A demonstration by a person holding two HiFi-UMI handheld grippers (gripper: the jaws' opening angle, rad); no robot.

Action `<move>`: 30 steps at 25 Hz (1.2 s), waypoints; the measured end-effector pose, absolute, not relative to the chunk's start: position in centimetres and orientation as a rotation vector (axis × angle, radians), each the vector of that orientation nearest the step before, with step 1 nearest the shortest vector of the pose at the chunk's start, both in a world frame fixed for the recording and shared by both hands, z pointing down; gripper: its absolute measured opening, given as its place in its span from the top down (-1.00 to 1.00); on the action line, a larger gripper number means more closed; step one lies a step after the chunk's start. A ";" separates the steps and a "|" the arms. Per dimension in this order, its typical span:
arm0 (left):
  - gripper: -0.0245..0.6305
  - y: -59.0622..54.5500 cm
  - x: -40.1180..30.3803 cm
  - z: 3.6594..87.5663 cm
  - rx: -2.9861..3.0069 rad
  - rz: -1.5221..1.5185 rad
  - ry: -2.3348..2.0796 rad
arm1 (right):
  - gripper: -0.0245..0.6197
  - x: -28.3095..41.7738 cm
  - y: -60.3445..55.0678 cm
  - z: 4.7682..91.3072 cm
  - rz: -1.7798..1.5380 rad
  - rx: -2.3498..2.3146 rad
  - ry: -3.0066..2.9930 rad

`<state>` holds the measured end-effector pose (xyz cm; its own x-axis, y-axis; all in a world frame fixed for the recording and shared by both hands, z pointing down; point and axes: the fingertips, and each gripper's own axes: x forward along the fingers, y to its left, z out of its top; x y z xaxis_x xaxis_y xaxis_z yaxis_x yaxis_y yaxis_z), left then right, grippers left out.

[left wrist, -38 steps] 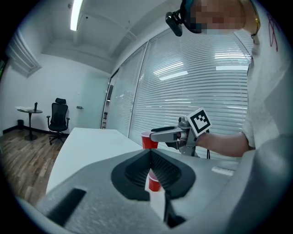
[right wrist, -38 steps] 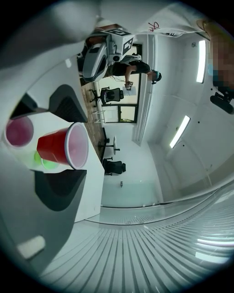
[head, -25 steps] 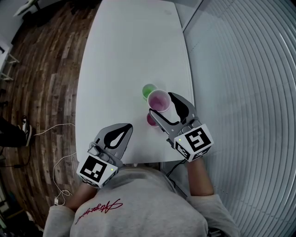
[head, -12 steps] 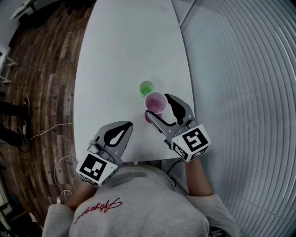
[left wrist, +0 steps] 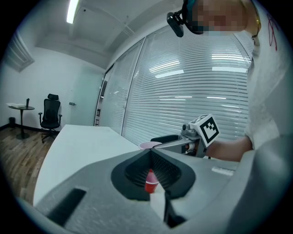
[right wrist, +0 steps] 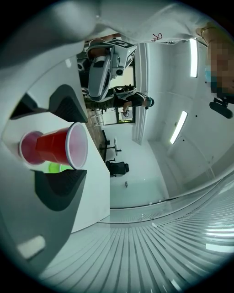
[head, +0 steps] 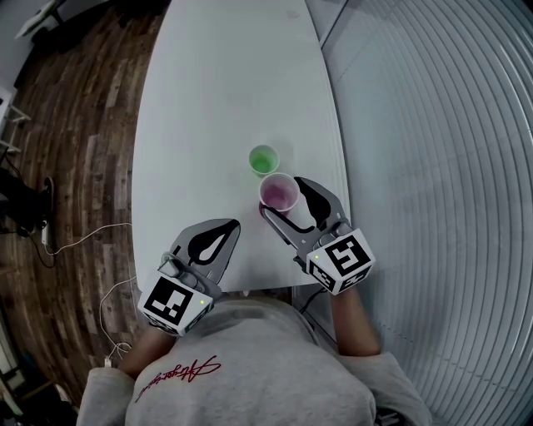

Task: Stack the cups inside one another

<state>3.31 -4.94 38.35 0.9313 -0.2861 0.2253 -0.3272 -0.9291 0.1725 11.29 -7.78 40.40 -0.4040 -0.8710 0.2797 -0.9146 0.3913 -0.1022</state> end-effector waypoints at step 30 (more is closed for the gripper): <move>0.94 -4.4 2.8 37.6 2.883 0.281 -0.483 | -0.08 10.7 -6.5 43.1 0.436 1.603 -2.453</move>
